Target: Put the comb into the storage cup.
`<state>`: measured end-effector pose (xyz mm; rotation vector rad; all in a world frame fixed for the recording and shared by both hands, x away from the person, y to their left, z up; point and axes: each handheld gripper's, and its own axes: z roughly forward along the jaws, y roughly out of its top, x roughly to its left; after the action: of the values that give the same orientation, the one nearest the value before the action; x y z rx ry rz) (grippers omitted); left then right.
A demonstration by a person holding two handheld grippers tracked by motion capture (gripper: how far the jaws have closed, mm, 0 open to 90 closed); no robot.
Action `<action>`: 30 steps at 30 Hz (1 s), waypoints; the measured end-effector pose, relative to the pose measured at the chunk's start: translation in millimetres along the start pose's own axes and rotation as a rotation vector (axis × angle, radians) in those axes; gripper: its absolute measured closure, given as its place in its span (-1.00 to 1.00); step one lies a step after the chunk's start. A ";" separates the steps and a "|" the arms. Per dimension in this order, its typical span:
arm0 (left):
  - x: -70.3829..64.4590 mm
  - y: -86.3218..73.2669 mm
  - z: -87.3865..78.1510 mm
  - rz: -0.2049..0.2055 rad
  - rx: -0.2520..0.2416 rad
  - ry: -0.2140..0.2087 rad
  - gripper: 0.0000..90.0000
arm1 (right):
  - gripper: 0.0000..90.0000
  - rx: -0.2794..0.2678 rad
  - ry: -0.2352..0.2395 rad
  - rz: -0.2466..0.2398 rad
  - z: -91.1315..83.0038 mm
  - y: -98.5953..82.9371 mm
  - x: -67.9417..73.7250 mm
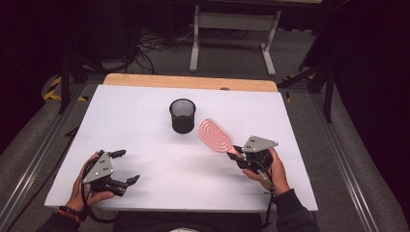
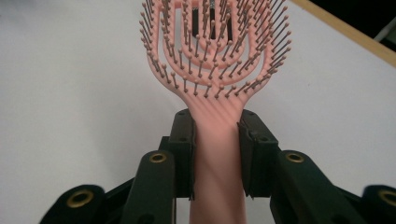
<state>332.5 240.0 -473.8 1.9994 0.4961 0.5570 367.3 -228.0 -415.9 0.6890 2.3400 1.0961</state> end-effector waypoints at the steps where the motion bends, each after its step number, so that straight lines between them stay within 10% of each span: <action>1: -0.2 0.0 0.3 0.001 0.004 0.002 -0.87 | 0.55 -0.009 -0.006 0.001 -0.6 0.3 0.5; 30: 0.1 12.3 6.4 -0.049 -0.027 -0.038 -0.87 | 0.55 -0.165 -0.087 -0.041 -9.0 15.8 23.7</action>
<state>337.7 230.0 -465.7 1.9638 0.5098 0.4919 347.5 -209.7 -402.8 0.6124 2.1531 1.2003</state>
